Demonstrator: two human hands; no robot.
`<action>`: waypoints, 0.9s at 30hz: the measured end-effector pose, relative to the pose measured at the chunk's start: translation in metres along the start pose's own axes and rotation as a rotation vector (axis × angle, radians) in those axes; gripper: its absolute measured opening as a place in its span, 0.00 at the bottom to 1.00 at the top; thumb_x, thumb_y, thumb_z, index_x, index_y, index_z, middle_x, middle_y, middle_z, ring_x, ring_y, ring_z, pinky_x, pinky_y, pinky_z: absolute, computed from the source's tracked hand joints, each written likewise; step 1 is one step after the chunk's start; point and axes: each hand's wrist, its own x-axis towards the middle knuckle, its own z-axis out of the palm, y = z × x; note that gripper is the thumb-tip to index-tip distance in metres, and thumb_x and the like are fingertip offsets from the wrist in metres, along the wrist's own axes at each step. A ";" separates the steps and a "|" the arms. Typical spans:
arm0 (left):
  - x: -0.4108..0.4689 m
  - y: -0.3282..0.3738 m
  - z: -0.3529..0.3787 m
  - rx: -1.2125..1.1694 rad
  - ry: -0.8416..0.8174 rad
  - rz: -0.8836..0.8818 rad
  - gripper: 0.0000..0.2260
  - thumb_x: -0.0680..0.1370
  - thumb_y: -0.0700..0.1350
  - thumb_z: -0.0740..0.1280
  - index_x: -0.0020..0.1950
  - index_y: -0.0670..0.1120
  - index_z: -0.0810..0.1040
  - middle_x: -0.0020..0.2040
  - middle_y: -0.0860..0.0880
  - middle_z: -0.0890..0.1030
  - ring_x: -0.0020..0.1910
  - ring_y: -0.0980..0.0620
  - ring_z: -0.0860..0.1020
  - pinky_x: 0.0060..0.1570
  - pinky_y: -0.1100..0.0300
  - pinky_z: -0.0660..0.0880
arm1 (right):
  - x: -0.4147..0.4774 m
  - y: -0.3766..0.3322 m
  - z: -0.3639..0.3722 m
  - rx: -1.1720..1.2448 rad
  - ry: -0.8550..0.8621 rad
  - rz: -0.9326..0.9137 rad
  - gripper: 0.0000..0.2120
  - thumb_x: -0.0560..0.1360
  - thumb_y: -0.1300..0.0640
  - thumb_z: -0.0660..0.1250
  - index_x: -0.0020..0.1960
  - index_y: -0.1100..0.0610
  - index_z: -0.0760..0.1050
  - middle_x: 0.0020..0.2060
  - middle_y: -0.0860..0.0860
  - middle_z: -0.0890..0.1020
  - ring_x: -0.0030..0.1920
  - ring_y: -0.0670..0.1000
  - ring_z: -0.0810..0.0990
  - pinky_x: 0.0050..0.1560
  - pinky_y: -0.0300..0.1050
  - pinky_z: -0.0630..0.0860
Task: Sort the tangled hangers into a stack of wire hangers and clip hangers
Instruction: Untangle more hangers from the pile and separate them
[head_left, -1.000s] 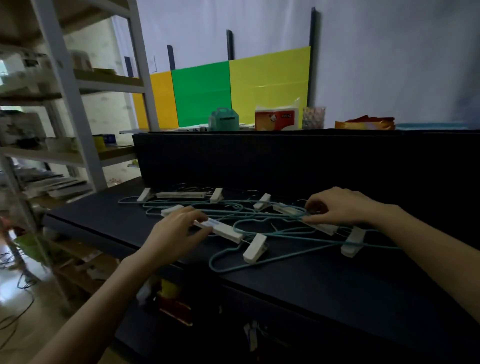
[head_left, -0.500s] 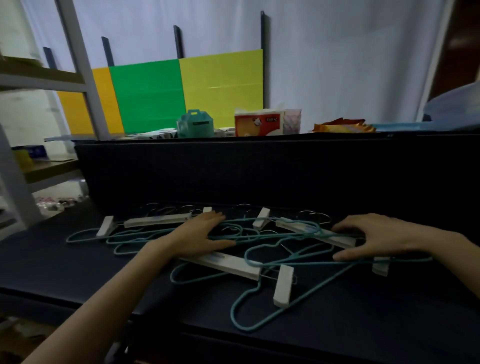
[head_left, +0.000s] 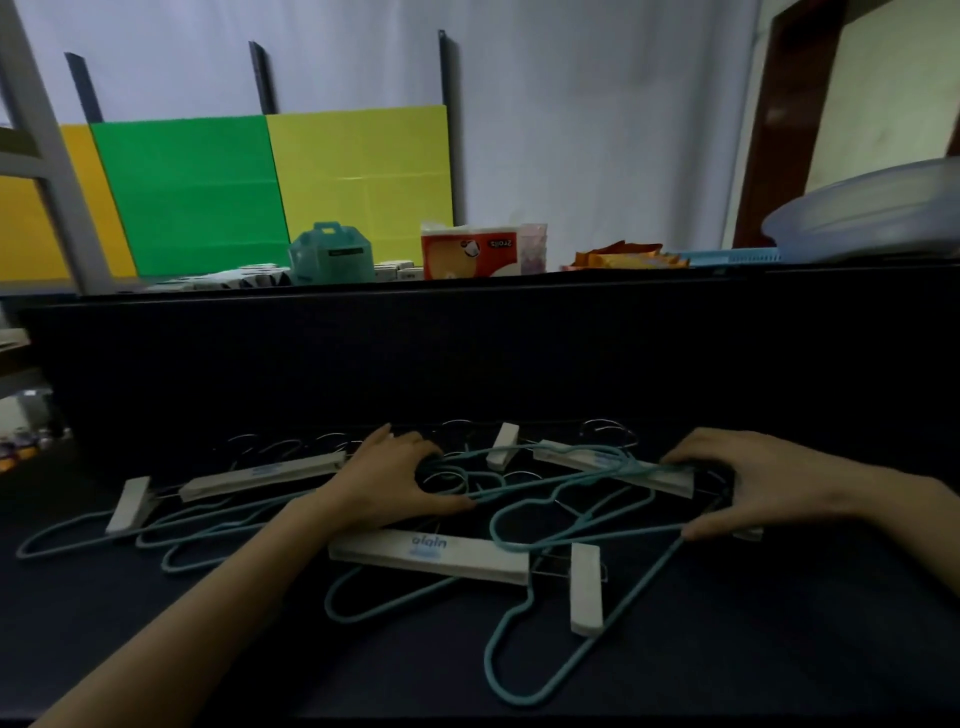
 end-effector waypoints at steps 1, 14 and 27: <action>0.001 0.000 0.001 0.007 0.015 0.009 0.45 0.60 0.77 0.54 0.67 0.49 0.69 0.62 0.51 0.74 0.63 0.53 0.70 0.72 0.56 0.49 | -0.002 0.000 -0.001 0.007 0.026 0.005 0.46 0.54 0.20 0.61 0.66 0.43 0.66 0.58 0.34 0.69 0.60 0.37 0.69 0.63 0.37 0.69; 0.007 0.014 -0.011 -0.031 0.263 0.146 0.39 0.63 0.74 0.59 0.66 0.50 0.68 0.59 0.52 0.73 0.58 0.51 0.72 0.61 0.59 0.64 | -0.037 -0.011 -0.013 -0.046 0.222 0.088 0.49 0.53 0.18 0.56 0.67 0.44 0.68 0.57 0.36 0.69 0.59 0.39 0.69 0.62 0.39 0.69; 0.002 0.053 -0.006 -0.115 0.232 0.290 0.34 0.70 0.69 0.56 0.69 0.50 0.64 0.62 0.52 0.68 0.56 0.53 0.71 0.51 0.58 0.72 | -0.083 -0.022 -0.009 -0.003 0.304 0.237 0.48 0.51 0.18 0.56 0.66 0.42 0.68 0.57 0.36 0.70 0.58 0.41 0.70 0.59 0.40 0.69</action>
